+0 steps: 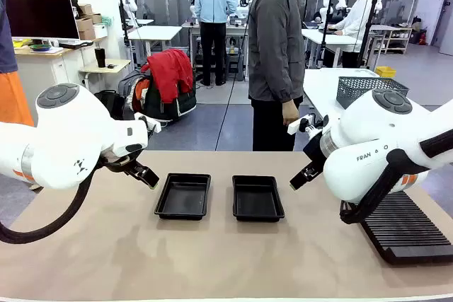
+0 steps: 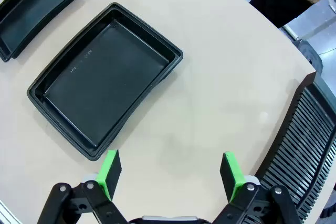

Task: Inspect and transfer BCBs to ESD trays.
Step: Pick up the Blank PCB from the PCB Rack and place it in the left ESD tray.

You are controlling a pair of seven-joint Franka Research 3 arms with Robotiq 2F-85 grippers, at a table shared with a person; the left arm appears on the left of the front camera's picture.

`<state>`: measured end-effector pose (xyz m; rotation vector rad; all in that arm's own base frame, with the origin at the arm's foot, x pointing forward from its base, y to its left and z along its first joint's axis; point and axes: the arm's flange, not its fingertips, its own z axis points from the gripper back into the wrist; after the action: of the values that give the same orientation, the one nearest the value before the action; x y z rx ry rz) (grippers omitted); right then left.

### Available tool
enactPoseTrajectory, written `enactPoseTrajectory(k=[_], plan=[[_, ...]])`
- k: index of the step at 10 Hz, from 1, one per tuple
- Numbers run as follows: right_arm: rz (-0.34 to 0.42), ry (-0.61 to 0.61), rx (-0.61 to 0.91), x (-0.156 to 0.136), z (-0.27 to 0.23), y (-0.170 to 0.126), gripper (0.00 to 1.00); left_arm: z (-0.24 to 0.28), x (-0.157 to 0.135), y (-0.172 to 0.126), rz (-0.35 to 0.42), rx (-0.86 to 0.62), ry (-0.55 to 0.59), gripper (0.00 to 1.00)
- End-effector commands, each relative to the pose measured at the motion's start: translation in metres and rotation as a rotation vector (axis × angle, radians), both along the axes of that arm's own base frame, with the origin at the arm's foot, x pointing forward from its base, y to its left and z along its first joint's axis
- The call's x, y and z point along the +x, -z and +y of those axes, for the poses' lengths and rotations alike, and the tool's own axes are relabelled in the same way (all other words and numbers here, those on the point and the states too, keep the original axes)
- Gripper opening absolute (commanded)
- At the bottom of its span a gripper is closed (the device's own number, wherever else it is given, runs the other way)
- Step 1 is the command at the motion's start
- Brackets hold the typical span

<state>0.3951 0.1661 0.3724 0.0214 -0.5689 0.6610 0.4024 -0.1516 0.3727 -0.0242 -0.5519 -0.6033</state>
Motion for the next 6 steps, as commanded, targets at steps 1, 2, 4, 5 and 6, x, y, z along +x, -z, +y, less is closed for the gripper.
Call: enactPoseTrajectory(k=[1, 2, 4, 5, 6], plan=[[0.000, 0.000, 0.000, 0.0000, 0.0000, 0.0000, 1.00, 0.0000, 0.0000, 0.0001, 0.000, 0.000, 0.000, 1.00], [0.000, 0.000, 0.000, 0.0000, 0.0000, 0.0000, 1.00, 0.0000, 0.0000, 0.0001, 0.000, 0.000, 0.000, 1.00], [0.000, 0.000, 0.000, 0.0000, 0.0000, 0.0000, 1.00, 0.0000, 0.0000, 0.0001, 0.000, 0.000, 0.000, 1.00], [0.000, 0.000, 0.000, 0.0000, 0.0000, 0.0000, 1.00, 0.0000, 0.0000, 0.0001, 0.000, 0.000, 0.000, 1.00], [0.000, 0.000, 0.000, 0.0000, 0.0000, 0.0000, 1.00, 0.0000, 0.0000, 0.0001, 0.000, 0.000, 0.000, 1.00]])
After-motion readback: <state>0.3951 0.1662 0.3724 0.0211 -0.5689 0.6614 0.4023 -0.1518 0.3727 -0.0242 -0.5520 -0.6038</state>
